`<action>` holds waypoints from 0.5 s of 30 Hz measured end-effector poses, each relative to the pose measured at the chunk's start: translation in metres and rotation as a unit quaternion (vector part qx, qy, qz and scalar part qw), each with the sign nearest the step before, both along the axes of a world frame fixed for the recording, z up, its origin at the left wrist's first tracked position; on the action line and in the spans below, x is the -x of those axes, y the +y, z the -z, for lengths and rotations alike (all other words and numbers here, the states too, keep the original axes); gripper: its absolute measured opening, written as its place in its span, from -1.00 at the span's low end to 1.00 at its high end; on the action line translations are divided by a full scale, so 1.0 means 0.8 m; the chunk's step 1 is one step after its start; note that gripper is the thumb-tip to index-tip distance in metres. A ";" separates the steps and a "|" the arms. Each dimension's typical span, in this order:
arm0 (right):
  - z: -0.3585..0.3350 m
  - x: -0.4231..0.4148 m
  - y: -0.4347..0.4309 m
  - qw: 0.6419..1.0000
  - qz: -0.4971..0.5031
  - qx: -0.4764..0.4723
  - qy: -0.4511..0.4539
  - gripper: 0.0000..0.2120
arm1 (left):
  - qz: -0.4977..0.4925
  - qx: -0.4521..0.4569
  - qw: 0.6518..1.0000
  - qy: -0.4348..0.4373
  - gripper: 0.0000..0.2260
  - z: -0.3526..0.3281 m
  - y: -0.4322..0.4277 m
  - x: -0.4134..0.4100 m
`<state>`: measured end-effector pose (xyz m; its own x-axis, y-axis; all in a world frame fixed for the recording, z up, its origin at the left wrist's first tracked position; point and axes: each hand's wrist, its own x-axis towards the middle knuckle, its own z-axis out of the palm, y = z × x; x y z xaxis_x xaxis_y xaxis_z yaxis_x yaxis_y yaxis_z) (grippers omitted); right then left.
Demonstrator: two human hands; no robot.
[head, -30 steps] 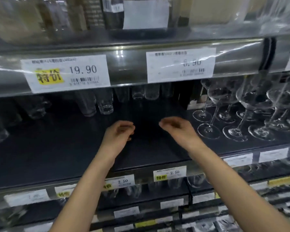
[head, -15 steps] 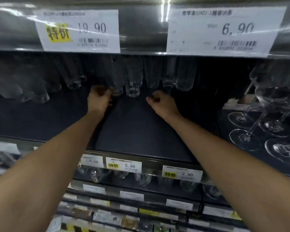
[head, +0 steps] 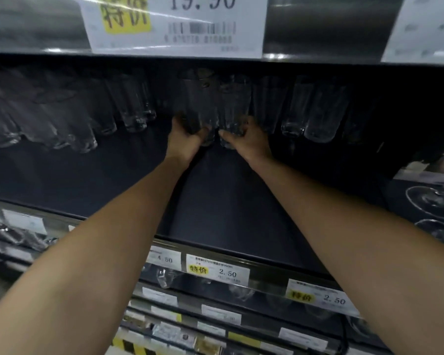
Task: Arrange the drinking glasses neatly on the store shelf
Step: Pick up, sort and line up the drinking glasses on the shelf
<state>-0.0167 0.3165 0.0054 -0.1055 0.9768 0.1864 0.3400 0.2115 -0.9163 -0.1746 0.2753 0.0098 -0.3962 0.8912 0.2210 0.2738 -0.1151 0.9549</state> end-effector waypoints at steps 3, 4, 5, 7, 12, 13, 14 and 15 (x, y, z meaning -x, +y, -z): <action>0.001 0.005 0.007 1.000 0.003 -0.001 0.011 -0.27 | 0.022 0.008 1.000 0.015 -0.24 0.002 0.012 0.002; 0.001 0.006 0.009 1.000 0.005 -0.008 0.009 -0.30 | 0.026 0.005 1.000 0.012 -0.23 0.004 0.018 0.004; 0.001 0.005 0.010 1.000 0.008 -0.011 0.004 -0.34 | 0.029 0.000 1.000 0.010 -0.25 0.004 0.022 0.005; 0.003 0.004 0.013 1.000 0.017 -0.012 0.002 -0.39 | 0.028 -0.009 1.000 0.003 -0.34 0.006 0.027 0.007; 0.000 -0.007 0.002 0.998 0.055 0.004 0.027 -0.45 | 0.013 -0.008 1.000 -0.018 -0.45 0.004 0.020 0.004; -0.002 -0.009 -0.003 0.998 0.061 0.008 0.027 -0.46 | 0.010 -0.006 1.000 -0.023 -0.43 0.004 0.016 0.002; -0.004 -0.011 -0.009 0.997 0.066 0.016 0.030 -0.47 | 0.006 -0.006 1.000 -0.025 -0.39 0.003 0.012 0.000; -0.006 -0.013 -0.016 0.997 0.065 0.025 0.037 -0.46 | 0.001 -0.005 1.000 -0.022 -0.36 0.002 0.006 -0.002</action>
<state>-0.0066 0.3040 0.0101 0.0356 0.9896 0.1392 0.2920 0.1229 -0.9485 -0.1733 0.2801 0.0079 -0.4030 0.8903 0.2122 0.2317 -0.1251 0.9647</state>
